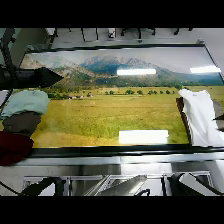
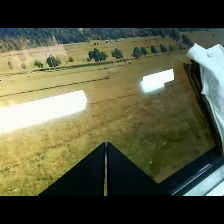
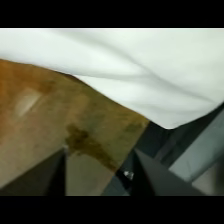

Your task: Fold the shirts.

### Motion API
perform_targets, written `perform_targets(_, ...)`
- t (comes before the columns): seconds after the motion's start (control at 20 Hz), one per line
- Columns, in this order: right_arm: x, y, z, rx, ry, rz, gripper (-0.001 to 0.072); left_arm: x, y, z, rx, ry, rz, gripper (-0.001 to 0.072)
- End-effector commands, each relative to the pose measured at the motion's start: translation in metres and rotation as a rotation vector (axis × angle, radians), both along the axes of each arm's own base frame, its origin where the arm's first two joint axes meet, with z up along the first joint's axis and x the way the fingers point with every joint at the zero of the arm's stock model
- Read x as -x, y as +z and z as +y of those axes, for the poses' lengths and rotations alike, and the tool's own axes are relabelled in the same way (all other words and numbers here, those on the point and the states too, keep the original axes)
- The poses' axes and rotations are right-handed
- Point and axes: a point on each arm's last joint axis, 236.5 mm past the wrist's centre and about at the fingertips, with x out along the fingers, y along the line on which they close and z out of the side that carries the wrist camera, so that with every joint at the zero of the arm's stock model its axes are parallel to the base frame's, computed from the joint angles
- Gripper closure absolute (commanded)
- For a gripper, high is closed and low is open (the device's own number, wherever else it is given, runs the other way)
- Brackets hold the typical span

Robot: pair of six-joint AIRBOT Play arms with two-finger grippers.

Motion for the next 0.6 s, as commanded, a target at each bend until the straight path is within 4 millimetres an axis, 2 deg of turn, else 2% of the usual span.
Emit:
perform_targets(0.0, -0.057, 0.06, 0.018, 0.022, 0.091, -0.298, 0.0574, -0.003, 0.002, 0.0, 0.005, 0.01, -0.012, 0.0694)
perform_targets(0.05, -0.071, 0.076, 0.031, 0.059, 0.153, -0.38, 0.0691, -0.003, 0.002, 0.0, 0.006, 0.009, -0.01, 0.0693)
perform_targets(0.1, -0.078, 0.085, 0.045, 0.103, 0.221, -0.42, 0.0686, -0.002, 0.002, 0.0, 0.011, 0.014, 0.001, 0.0693)
perform_targets(0.2, -0.084, 0.096, 0.09, 0.168, 0.4, -0.476, 0.0686, 0.005, 0.0, -0.004, 0.009, 0.003, 0.014, 0.0694)
perform_targets(0.3, -0.079, 0.093, 0.147, 0.222, 0.584, -0.519, 0.0686, 0.025, -0.011, -0.021, 0.016, -0.022, 0.021, 0.0694)
perform_targets(0.45, -0.05, 0.067, 0.244, 0.204, 0.817, -0.6, 0.0686, 0.083, -0.065, -0.056, 0.013, -0.117, 0.128, 0.0694)
perform_targets(0.55, -0.03, 0.049, 0.29, 0.188, 0.919, -0.655, 0.0686, 0.116, -0.101, -0.074, 0.018, -0.15, 0.186, 0.0694)
